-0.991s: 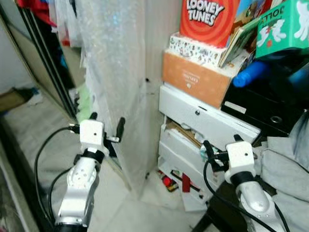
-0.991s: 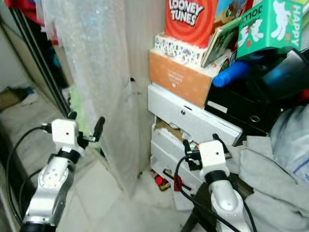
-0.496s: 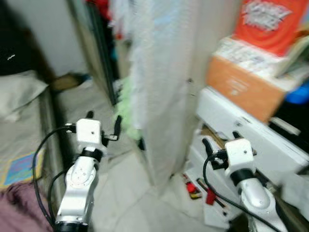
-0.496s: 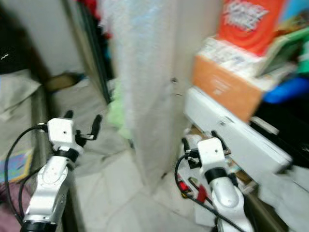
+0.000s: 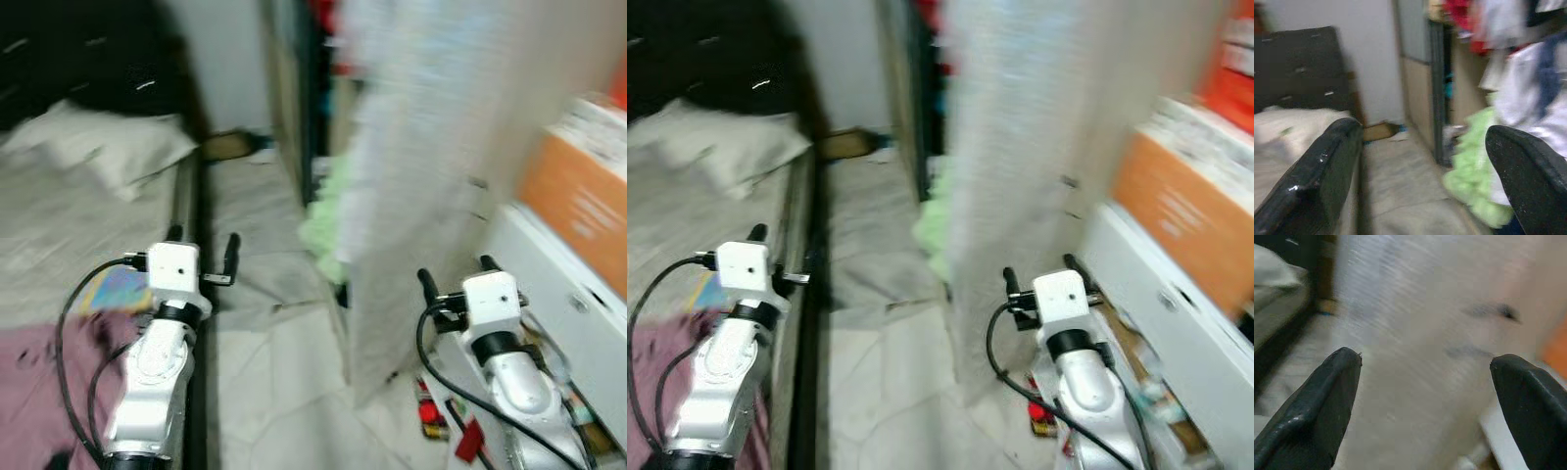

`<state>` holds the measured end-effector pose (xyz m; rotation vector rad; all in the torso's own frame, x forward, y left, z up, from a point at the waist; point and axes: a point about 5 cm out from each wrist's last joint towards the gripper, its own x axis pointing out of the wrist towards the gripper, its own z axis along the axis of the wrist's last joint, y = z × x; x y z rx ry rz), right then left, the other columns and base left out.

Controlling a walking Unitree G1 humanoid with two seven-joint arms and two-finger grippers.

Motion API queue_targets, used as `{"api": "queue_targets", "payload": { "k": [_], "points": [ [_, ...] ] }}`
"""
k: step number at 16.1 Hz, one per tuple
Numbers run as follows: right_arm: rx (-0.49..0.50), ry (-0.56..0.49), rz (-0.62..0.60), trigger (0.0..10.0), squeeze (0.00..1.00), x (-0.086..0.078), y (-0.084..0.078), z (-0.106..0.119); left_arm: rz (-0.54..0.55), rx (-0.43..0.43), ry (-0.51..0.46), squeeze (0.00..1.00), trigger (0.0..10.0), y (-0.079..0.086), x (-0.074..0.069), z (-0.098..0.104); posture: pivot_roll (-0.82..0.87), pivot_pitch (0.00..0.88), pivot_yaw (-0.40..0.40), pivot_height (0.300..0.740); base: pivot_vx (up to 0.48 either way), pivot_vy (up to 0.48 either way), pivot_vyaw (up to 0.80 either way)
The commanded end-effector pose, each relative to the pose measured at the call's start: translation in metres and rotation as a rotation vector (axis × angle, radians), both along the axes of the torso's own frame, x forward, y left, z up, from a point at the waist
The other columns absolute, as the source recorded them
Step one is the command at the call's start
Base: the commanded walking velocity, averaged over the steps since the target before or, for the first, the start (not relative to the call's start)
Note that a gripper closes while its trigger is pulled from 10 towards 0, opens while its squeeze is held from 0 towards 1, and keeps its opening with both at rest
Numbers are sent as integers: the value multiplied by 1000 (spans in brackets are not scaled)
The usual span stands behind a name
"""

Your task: Clean up the room

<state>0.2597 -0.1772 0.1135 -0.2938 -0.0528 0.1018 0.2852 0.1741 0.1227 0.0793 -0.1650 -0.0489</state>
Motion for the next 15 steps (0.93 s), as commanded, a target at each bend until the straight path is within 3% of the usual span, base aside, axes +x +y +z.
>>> {"api": "queue_targets", "payload": {
  "k": [1, 15],
  "points": [
    [-8, -4, 3, 10000, 0, 0, -1, 0, 1, 4, -11, 0, 10000, -2, 1, 3, -88, 0, -4, 740, 0, 0, 800],
    [-32, -15, 52, 10000, 0, 1, 4, 1, -13, 13, -12, 0, 10000, -3, 1, 1, -80, 0, -4, 740, 0, 0, 800]
  ]
}}
